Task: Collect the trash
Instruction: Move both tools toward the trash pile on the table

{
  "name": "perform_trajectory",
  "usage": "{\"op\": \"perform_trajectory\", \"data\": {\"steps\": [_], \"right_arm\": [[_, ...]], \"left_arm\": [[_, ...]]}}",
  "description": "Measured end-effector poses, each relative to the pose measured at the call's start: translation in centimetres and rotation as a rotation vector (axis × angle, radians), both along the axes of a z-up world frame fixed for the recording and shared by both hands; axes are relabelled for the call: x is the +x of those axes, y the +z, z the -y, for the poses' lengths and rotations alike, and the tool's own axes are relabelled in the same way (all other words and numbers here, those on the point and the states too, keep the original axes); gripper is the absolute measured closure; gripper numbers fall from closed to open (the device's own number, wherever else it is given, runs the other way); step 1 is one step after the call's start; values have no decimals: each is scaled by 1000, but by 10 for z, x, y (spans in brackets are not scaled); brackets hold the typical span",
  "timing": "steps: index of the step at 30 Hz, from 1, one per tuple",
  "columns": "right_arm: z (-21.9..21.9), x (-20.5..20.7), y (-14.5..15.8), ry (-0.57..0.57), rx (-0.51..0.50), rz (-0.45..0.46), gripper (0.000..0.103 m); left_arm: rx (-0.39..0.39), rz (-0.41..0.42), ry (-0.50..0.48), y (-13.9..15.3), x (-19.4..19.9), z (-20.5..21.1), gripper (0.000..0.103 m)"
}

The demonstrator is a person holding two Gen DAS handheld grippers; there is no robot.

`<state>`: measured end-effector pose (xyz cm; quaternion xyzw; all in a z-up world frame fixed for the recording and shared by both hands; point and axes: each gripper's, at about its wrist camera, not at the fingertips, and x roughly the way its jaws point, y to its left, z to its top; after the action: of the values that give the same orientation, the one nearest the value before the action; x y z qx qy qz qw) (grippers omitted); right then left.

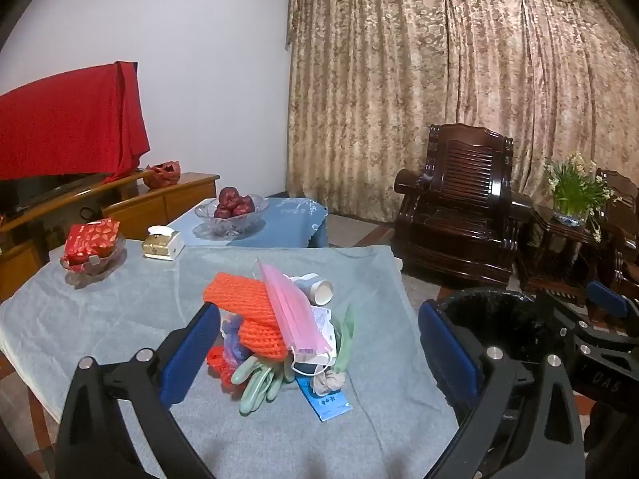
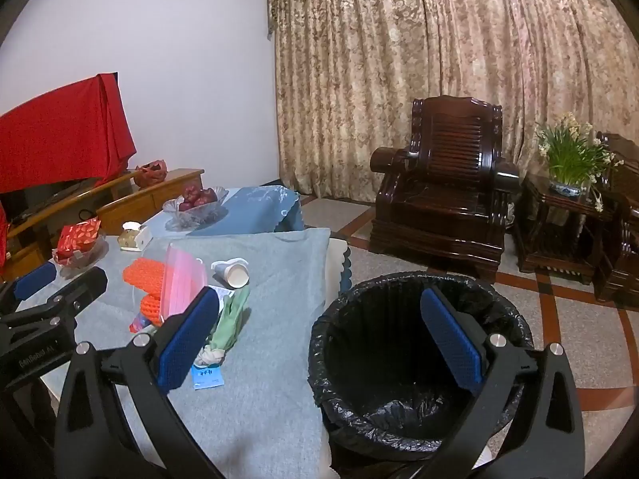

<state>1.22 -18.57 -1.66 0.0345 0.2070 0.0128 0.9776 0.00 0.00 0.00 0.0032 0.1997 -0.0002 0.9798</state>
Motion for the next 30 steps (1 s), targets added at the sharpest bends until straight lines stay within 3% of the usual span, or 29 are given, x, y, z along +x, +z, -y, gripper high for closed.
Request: {"op": "perform_trajectory", "data": {"steps": [9,14,19,30], "right_arm": [[0,13,-1,41,-5,-7,5],[-15,34,-2,95,-4,-15,5],[-47,65,-11,177,-12,-38,5],[-125,138,-51,323,-3,-149,5]], "left_arm": [[8,0,11,0,1,-4,6],[38,18,84,-13,13,-37,6],[52,-12,175,-29,30,-84,6],[27,-64,223,-56,69,-138,7]]}}
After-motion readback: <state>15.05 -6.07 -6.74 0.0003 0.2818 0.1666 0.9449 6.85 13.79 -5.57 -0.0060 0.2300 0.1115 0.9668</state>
